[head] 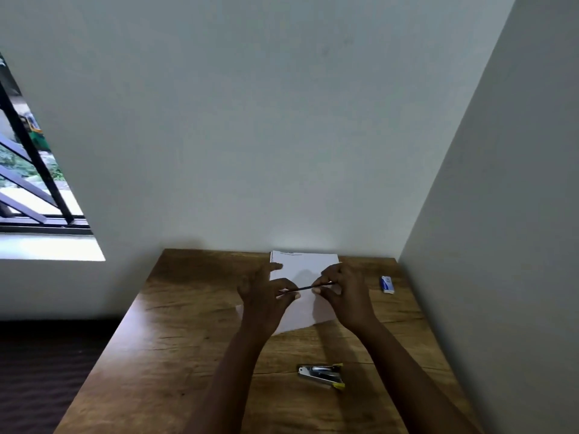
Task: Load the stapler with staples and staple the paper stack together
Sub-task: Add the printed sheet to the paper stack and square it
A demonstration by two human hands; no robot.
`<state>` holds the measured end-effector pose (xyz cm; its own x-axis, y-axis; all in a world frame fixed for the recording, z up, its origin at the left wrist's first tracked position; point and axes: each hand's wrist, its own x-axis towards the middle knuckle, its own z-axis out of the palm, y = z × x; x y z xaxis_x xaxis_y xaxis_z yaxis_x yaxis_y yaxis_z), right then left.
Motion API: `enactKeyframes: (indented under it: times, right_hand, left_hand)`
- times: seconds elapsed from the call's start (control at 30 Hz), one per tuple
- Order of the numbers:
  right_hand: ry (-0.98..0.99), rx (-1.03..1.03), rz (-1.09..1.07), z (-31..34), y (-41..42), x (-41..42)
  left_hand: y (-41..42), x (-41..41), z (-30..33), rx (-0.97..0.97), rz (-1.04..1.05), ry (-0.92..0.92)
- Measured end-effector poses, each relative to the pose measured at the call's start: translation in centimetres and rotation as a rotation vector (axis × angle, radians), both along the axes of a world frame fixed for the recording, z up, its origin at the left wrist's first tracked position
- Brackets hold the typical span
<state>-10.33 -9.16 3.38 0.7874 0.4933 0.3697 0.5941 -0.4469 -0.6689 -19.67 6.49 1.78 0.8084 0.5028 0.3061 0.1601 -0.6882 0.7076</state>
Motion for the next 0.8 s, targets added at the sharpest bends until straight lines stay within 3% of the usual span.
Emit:
enactKeyframes:
  times: [0.13,0.3,0.57,0.7,0.8]
  right_hand:
    - [0.117,0.046,0.101,0.0,-0.1,-0.2]
    - [0.190,0.084,0.042,0.0,-1.2,1.1]
    - [0.178,0.237,-0.068,1.1,-3.2,2.7]
    - [0.192,0.302,-0.096,1.2,-4.5,3.3]
    - [0.232,0.273,-0.120,1.5,-5.8,3.8]
  left_hand:
    - [-0.5,-0.1,0.3,-0.005,-0.050,-0.063]
    - [0.4,-0.3,0.3,-0.203,-0.168,0.016]
    - [0.7,0.1,0.3,-0.278,-0.382,0.351]
    - [0.0,0.3,0.5,-0.383,-0.444,0.355]
    - [-0.3,0.3,0.4,-0.431,-0.380,0.258]
